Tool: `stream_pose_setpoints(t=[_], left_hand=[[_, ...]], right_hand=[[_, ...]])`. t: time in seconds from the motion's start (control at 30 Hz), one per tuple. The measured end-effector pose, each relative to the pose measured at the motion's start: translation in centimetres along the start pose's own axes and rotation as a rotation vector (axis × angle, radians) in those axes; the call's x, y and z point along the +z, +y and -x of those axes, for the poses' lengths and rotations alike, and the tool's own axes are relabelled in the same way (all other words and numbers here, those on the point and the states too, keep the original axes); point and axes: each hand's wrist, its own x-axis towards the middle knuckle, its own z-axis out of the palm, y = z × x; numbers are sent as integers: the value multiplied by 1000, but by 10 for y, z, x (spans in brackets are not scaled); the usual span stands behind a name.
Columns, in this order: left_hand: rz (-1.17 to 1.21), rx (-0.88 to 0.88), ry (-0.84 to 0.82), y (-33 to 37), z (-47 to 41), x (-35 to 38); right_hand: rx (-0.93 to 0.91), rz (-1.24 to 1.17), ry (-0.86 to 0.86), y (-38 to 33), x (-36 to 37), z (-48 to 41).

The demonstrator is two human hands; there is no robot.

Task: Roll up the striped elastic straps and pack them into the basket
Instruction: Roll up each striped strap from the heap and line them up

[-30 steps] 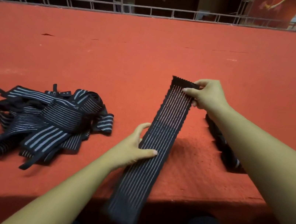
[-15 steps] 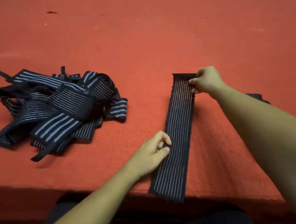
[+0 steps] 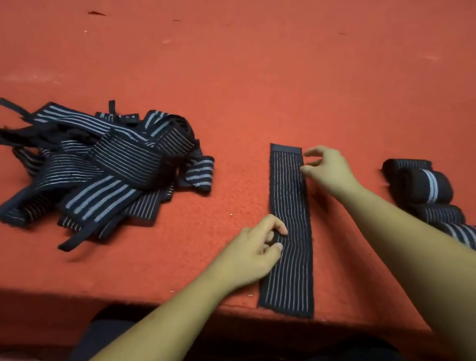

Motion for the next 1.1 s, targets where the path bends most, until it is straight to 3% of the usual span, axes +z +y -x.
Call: stream_pose_setpoints(t=[0.13, 0.27, 0.43, 0.6, 0.77, 0.93, 1.1], left_hand=[[16, -53, 14, 2, 3, 0], [52, -134, 24, 6, 9, 2], [-347, -73, -137, 24, 22, -19], [-521, -23, 220, -7, 11, -87], [-1194, 100, 410, -59, 17, -143], [-1102, 43, 438, -93, 31, -153], [-1068, -16, 425, -95, 27, -151]], right_hand=[[-155, 190, -170, -3, 7, 55], [-172, 236, -232, 2, 5, 80], [-162, 297, -256, -4, 2, 79], [-118, 235, -233, -44, 18, 68], [-113, 194, -308, -83, 66, 58], [-28, 218, -127, -114, 120, 43], [24, 128, -92, -133, 146, 37]])
